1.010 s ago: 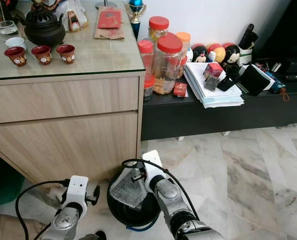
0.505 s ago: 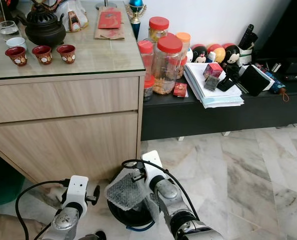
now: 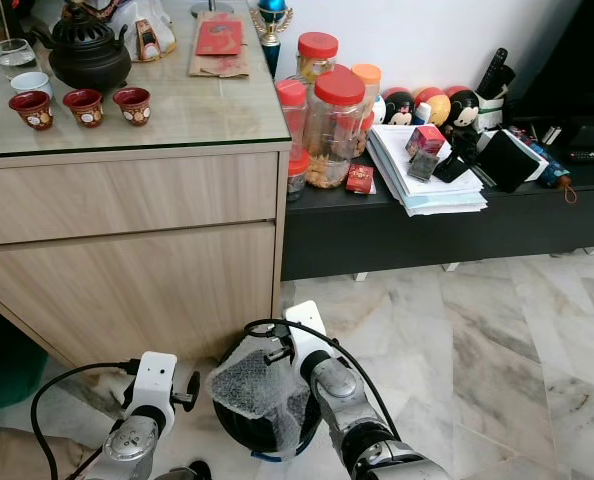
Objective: Picking trash to rubbish bin
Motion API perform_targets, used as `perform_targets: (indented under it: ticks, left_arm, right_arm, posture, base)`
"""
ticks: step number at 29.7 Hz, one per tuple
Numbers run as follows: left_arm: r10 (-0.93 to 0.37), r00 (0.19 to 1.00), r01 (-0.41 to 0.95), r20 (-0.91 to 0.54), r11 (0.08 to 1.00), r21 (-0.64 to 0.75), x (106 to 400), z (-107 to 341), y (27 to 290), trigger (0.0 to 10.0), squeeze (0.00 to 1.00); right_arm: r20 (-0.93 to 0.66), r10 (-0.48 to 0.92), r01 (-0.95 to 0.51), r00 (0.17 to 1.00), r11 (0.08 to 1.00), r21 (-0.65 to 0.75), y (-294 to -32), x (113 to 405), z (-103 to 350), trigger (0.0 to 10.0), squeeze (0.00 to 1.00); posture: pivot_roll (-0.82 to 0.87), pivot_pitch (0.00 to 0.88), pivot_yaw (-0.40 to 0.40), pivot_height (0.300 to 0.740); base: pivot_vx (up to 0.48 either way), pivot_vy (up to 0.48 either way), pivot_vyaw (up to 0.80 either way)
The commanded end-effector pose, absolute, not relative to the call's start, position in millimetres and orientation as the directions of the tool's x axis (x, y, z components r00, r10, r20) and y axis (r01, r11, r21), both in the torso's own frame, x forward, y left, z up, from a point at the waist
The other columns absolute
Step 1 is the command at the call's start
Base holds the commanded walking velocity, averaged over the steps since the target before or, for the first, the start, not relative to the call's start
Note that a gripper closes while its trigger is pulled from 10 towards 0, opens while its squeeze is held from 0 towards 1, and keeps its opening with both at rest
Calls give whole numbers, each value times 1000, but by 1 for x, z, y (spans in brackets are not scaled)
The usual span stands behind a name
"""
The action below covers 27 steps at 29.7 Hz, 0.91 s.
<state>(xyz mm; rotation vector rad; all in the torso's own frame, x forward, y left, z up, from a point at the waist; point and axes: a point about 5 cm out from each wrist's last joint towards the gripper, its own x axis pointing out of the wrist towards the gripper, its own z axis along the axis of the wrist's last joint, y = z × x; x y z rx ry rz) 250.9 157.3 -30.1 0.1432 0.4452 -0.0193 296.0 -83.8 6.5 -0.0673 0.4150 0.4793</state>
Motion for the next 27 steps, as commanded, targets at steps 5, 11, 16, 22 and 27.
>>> perform_targets:
  ticks: [5, 11, 16, 22, 27]
  left_arm:
    - [13, 901, 48, -434, 990, 130, 247, -32, 154, 10000, 0]
    - [14, 901, 47, -434, 990, 130, 247, -32, 154, 10000, 0]
    - [16, 901, 45, -434, 991, 130, 247, -32, 154, 10000, 0]
    - [16, 901, 44, -434, 991, 129, 247, -33, 154, 10000, 0]
    - [15, 901, 45, -434, 991, 128, 247, -33, 153, 10000, 0]
  right_arm:
    - [-430, 437, -466, 790, 884, 43, -87, 289, -1, 10000, 1000]
    - [-431, 435, -464, 791, 885, 40, -88, 289, -1, 10000, 1000]
    - [-430, 442, -467, 787, 883, 54, -87, 288, -2, 10000, 1000]
    - [-430, 440, -466, 789, 883, 49, -87, 288, -2, 10000, 1000]
    - [-430, 439, -467, 789, 883, 46, -88, 288, -2, 10000, 1000]
  posture:
    - [90, 144, -103, 740]
    - [91, 146, -106, 740]
    - [91, 147, -107, 740]
    - [91, 147, -108, 740]
    - [91, 148, -109, 740]
  base:
    - [0, 0, 0]
    - [0, 0, 0]
    - [0, 0, 0]
    - [0, 0, 0]
    - [0, 0, 0]
